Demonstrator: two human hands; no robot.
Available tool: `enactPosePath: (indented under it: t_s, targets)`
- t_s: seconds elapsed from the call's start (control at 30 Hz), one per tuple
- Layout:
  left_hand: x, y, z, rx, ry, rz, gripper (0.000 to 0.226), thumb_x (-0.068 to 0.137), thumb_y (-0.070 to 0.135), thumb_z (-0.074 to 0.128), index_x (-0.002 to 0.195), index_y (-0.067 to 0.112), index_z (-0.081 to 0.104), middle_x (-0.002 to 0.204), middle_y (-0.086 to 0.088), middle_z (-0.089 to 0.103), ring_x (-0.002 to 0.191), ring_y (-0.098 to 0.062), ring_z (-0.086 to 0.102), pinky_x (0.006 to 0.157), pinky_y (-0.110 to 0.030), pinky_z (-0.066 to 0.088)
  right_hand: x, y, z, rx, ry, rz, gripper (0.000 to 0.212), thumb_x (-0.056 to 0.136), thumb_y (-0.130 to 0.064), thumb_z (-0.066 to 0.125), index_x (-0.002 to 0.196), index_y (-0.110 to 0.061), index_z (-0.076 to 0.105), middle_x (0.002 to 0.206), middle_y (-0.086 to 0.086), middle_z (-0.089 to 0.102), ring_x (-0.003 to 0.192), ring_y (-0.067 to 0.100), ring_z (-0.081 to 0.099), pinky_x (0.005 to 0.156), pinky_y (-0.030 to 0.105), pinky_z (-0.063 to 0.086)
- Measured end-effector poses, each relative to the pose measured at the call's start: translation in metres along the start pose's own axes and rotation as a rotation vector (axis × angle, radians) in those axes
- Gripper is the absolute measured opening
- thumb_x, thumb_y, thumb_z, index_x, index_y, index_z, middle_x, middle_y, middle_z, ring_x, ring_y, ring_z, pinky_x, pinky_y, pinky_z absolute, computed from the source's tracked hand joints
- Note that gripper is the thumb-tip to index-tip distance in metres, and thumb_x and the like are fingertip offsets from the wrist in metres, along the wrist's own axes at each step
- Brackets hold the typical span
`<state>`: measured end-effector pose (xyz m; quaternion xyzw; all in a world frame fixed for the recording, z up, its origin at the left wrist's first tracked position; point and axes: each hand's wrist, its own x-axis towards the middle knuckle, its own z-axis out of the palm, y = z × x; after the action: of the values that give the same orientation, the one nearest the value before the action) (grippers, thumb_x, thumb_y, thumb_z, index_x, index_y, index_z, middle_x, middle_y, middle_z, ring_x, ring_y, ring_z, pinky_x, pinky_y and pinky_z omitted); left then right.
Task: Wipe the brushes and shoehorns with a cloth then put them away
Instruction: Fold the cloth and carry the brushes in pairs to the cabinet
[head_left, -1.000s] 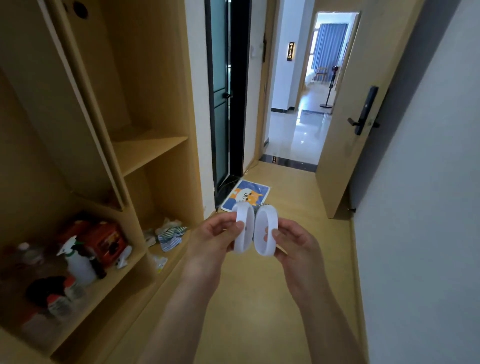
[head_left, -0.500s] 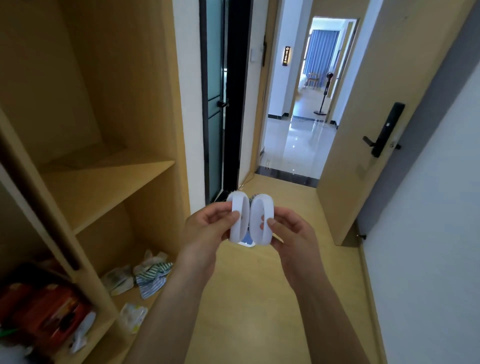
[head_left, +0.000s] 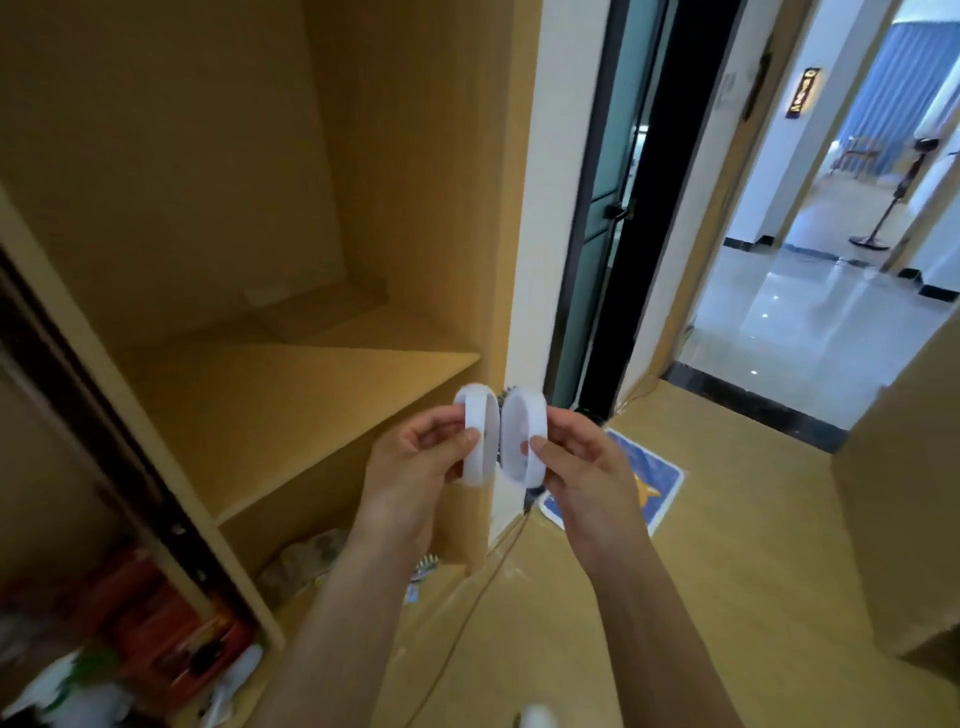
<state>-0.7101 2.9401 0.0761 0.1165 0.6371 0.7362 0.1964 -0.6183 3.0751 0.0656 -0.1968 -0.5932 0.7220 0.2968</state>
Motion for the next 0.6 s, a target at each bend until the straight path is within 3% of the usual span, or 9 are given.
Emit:
enactPosePath:
  t_s: [0.1,0.17,0.33,0.47,0.6]
  targets:
    - [0.048,0.007,0.002,-0.023,0.13,0.011,0.02,0.084,0.01,0.073,0.097,0.025,0.075,0.103,-0.003,0.075,0.102,-0.028,0.068,0.093,-0.052,0.054,0.064,0.007,0.016,-0.021,-0.106,0.022,0.032,0.085,0.004,0.068,0.108,-0.017,0.075,0.108,0.013,0.073,0.107,0.038,0.065,0.095,0.06,0.052]
    - [0.082,0.016,0.005,-0.022,0.211,0.013,0.021,0.084,0.009,0.073,0.098,0.025,0.074,0.103,-0.003,0.075,0.102,-0.028,0.069,0.091,-0.051,0.055,0.109,0.007,0.027,-0.03,-0.176,0.049,0.033,0.083,0.001,0.072,0.109,-0.019,0.075,0.108,0.009,0.073,0.106,0.035,0.066,0.097,0.062,0.05]
    - [0.151,0.035,0.011,-0.029,0.361,0.015,0.023,0.083,0.017,0.076,0.101,0.03,0.074,0.098,0.011,0.075,0.096,-0.018,0.07,0.08,-0.038,0.059,0.205,0.001,0.055,-0.107,-0.372,0.057,0.035,0.082,-0.009,0.076,0.112,-0.026,0.073,0.107,-0.004,0.074,0.102,0.021,0.069,0.097,0.051,0.055]
    - [0.189,0.044,0.003,-0.012,0.485,-0.005,0.025,0.082,0.017,0.077,0.102,0.031,0.073,0.1,0.01,0.075,0.096,-0.019,0.071,0.086,-0.044,0.059,0.258,0.007,0.088,-0.121,-0.468,0.079,0.034,0.081,-0.005,0.077,0.106,-0.028,0.074,0.101,-0.009,0.076,0.094,0.014,0.071,0.083,0.034,0.054]
    - [0.232,0.051,-0.01,-0.011,0.598,0.021,0.024,0.078,0.013,0.08,0.092,0.031,0.073,0.09,0.012,0.076,0.091,-0.017,0.072,0.085,-0.046,0.059,0.304,0.017,0.129,-0.138,-0.539,0.122,0.034,0.079,-0.001,0.077,0.103,-0.024,0.074,0.101,-0.002,0.076,0.097,0.022,0.07,0.081,0.038,0.056]
